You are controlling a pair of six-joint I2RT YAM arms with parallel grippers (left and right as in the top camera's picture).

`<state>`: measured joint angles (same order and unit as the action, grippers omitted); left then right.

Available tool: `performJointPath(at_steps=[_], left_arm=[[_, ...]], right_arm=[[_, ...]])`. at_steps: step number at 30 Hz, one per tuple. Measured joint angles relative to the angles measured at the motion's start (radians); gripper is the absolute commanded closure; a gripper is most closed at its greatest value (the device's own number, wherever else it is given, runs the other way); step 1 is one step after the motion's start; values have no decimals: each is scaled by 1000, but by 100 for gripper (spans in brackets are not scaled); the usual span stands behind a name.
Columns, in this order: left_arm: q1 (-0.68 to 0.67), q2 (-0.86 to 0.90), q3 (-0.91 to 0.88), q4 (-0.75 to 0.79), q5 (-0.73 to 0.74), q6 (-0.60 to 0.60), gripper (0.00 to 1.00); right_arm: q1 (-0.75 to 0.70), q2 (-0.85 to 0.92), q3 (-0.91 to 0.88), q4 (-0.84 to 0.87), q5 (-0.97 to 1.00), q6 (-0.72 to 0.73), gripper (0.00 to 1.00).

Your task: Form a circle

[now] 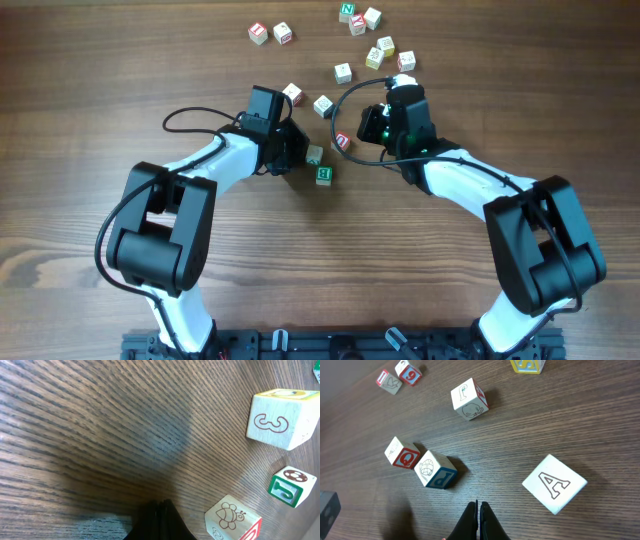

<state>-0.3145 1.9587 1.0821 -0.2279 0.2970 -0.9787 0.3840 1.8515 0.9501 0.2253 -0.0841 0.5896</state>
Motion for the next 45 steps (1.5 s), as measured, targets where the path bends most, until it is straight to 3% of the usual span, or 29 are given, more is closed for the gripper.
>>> performJointPath(at_steps=[21, 40, 45], left_arm=[[0, 0, 0, 0, 0, -8, 96], [-4, -1, 0, 0, -12, -8, 96], [-5, -2, 0, -1, -15, -8, 96]], right_arm=[[-1, 129, 40, 18, -118, -72, 95], [-1, 131, 40, 0, -298, -98, 95], [-1, 130, 44, -80, -301, -100, 96]])
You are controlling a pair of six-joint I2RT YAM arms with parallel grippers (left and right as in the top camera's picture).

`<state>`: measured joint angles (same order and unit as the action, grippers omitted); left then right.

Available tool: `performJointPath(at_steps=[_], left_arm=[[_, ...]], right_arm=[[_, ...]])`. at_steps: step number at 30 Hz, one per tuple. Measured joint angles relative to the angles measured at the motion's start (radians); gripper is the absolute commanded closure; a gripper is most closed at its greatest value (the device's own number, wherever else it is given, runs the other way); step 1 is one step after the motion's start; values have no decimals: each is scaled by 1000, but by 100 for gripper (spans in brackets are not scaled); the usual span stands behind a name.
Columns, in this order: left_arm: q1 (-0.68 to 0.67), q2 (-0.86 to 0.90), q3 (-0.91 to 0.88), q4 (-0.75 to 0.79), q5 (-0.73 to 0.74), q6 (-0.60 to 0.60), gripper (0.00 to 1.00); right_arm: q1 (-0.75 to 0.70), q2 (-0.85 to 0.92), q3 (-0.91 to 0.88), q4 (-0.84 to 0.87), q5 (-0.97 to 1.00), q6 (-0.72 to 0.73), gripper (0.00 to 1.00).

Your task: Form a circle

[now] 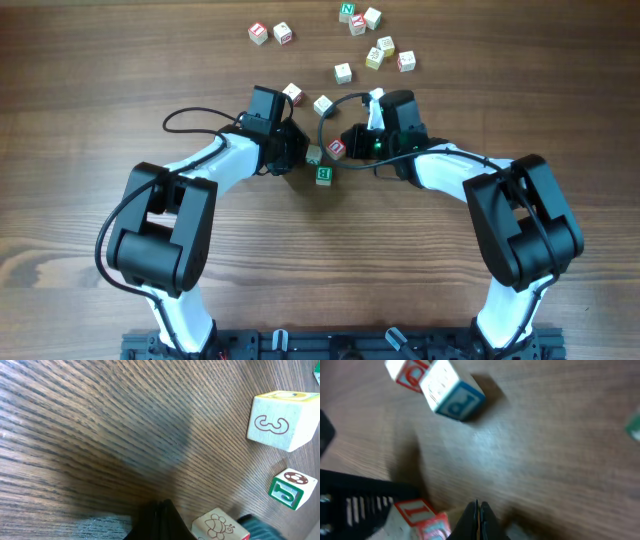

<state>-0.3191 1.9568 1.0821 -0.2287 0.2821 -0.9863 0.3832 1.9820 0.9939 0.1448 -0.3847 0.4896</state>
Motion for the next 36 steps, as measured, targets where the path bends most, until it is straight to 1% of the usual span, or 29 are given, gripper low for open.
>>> performJointPath(at_steps=[3, 10, 13, 15, 17, 20, 23, 25, 30, 36], left_arm=[[0, 0, 0, 0, 0, 0, 96], [-6, -1, 0, -1, -15, 0, 96], [-9, -3, 0, -2, -24, 0, 96], [-9, -3, 0, -2, -24, 0, 96], [-9, -3, 0, -2, -24, 0, 96], [-9, -3, 0, -2, -24, -1, 96], [-9, -3, 0, -2, -24, -3, 96], [-10, -3, 0, -2, -25, -4, 96], [-10, -3, 0, -2, -27, -4, 96], [8, -3, 0, -2, -27, -5, 96]], right_arm=[[0, -6, 0, -26, 8, -10, 95], [0, -18, 0, -30, 22, -24, 95], [0, -34, 1, -72, 82, -20, 95], [0, -71, 2, -132, 133, -19, 95], [0, -108, 2, -151, 171, -24, 96], [0, -120, 3, -115, 190, -51, 95], [0, -120, 4, -35, 202, -84, 95], [0, -119, 4, 24, 180, -95, 96], [0, -99, 5, 92, 99, -99, 95], [0, -64, 6, 99, 13, -98, 95]])
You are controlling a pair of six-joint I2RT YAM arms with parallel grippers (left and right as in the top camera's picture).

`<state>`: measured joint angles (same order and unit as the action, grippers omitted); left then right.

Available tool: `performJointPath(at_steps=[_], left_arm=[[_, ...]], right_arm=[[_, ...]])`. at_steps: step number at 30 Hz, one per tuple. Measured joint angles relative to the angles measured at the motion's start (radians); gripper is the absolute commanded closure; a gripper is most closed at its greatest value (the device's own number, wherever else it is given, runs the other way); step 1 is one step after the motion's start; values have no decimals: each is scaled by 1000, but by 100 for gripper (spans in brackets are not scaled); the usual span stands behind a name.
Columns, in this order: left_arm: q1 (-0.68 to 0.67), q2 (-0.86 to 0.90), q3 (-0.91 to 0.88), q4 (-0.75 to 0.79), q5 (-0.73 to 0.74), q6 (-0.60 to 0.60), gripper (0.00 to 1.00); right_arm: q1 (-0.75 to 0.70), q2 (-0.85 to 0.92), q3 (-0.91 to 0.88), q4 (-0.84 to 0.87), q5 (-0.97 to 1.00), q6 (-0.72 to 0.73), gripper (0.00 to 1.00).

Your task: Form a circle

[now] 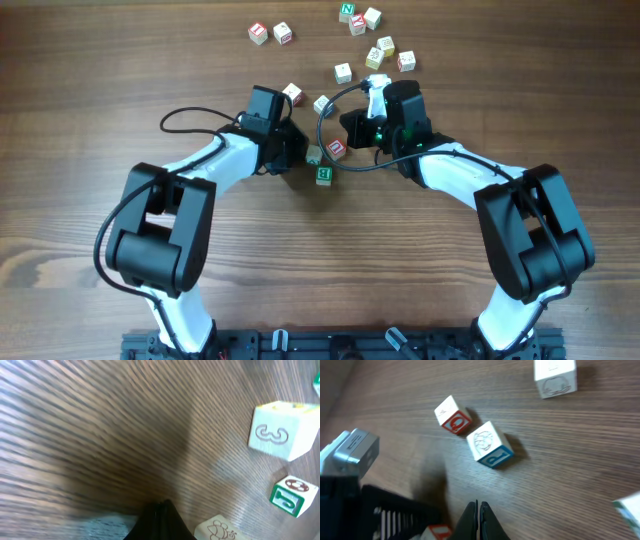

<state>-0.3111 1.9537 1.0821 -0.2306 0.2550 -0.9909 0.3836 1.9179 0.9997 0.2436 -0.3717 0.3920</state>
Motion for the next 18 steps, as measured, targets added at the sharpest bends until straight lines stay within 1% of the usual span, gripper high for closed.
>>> performJointPath(at_steps=[7, 18], left_arm=[[20, -1, 0, 0, -8, -3, 96], [21, -2, 0, -1, -23, -18, 96]], right_arm=[[6, 6, 0, -30, -63, 0, 95], [26, 16, 0, -41, -73, 0, 95]])
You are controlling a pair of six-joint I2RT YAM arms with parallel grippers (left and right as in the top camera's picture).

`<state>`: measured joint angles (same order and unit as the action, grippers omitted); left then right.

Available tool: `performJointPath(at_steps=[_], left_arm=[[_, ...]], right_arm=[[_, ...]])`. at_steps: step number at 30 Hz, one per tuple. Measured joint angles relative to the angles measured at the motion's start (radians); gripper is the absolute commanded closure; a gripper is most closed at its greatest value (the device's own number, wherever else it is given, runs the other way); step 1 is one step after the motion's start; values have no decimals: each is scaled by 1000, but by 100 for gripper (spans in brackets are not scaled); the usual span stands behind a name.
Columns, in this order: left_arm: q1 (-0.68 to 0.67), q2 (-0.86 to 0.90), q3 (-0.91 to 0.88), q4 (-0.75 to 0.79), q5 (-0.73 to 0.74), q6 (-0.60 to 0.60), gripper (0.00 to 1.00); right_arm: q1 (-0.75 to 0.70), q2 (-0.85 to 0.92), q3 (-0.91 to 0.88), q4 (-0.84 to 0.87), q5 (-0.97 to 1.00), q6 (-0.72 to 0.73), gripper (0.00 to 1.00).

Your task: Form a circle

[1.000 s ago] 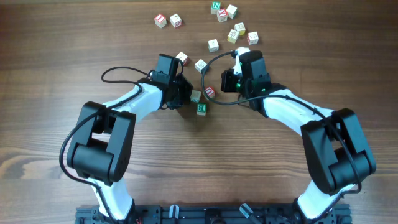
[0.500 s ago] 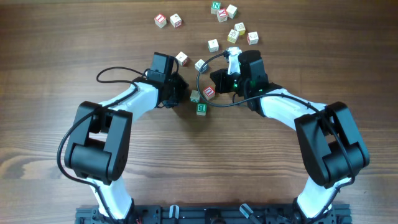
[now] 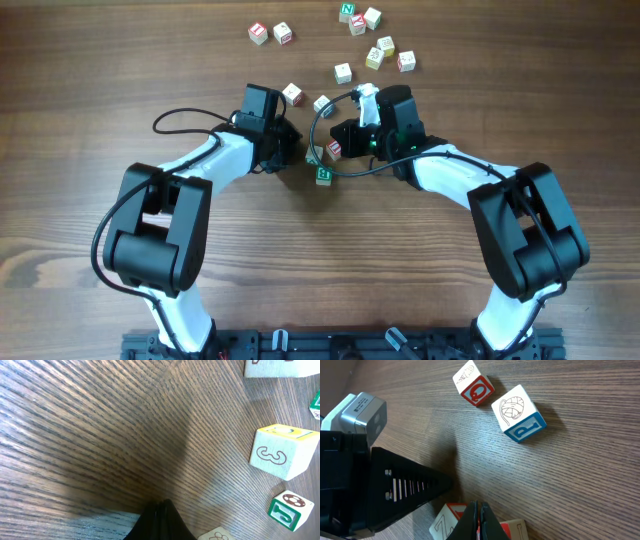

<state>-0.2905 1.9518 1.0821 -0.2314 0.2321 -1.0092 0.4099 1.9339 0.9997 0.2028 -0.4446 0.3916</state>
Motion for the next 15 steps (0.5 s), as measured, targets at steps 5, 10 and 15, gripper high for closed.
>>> performJointPath(at_steps=[5, 10, 15], left_arm=[[0, 0, 0, 0, 0, 0, 96], [0, 0, 0, 0, -1, 0, 96], [0, 0, 0, 0, -1, 0, 96]], right_arm=[[2, 32, 0, 32, 8, 0, 95], [4, 40, 0, 34, 21, 0, 95], [9, 41, 0, 22, 23, 0, 95]])
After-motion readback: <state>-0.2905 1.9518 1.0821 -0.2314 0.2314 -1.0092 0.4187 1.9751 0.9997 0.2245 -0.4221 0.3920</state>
